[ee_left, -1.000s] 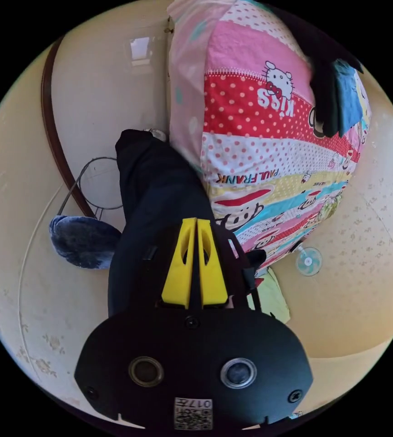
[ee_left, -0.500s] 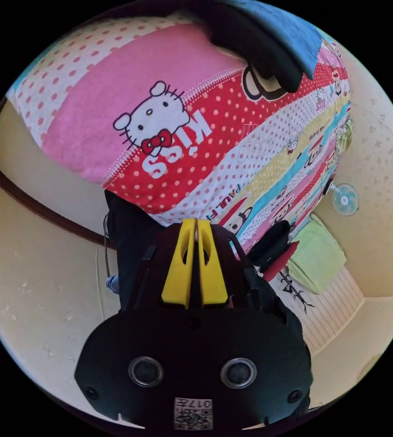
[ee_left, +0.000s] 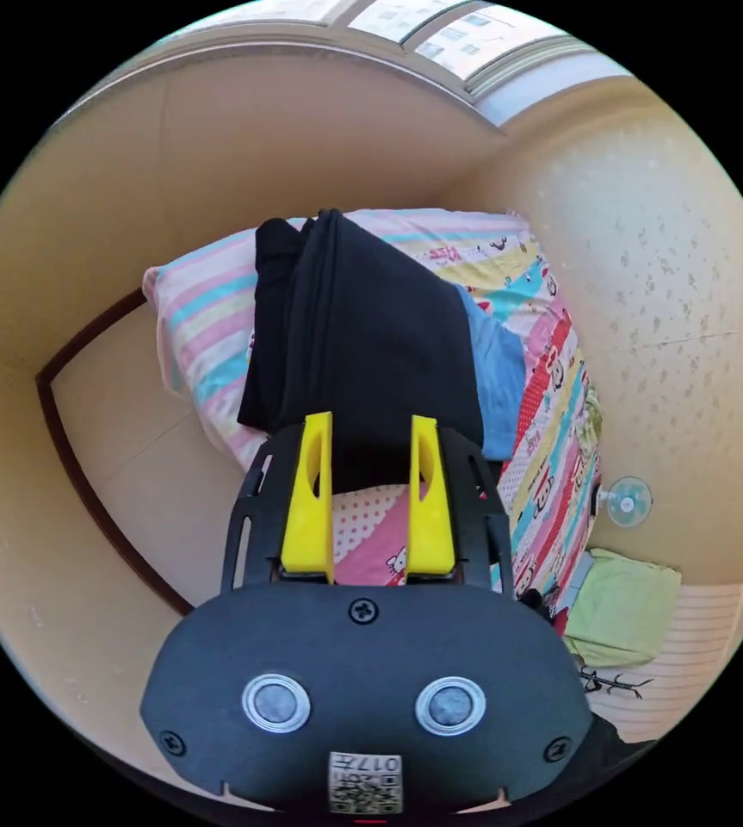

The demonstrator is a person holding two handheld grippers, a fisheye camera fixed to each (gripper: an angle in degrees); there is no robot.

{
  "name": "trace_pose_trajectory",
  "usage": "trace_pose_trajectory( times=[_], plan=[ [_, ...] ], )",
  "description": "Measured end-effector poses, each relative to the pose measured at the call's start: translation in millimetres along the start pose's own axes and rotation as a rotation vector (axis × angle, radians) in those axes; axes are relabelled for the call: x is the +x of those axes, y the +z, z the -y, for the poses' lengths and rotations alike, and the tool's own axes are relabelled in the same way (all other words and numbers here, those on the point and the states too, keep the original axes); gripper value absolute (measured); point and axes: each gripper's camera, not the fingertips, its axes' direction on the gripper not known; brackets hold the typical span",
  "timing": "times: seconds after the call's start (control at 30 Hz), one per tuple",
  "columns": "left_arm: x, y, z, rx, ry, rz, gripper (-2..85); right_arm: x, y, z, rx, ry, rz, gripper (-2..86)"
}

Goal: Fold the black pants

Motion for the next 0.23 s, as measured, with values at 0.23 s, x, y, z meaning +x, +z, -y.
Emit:
trace_pose_trajectory(
  times=[0.23],
  plan=[
    [-48.6,18.8,3.7,-0.044,-0.323,0.069,5.1,26.1,3.9,6.7,-0.063,0.022,-0.071,0.3]
  ],
)
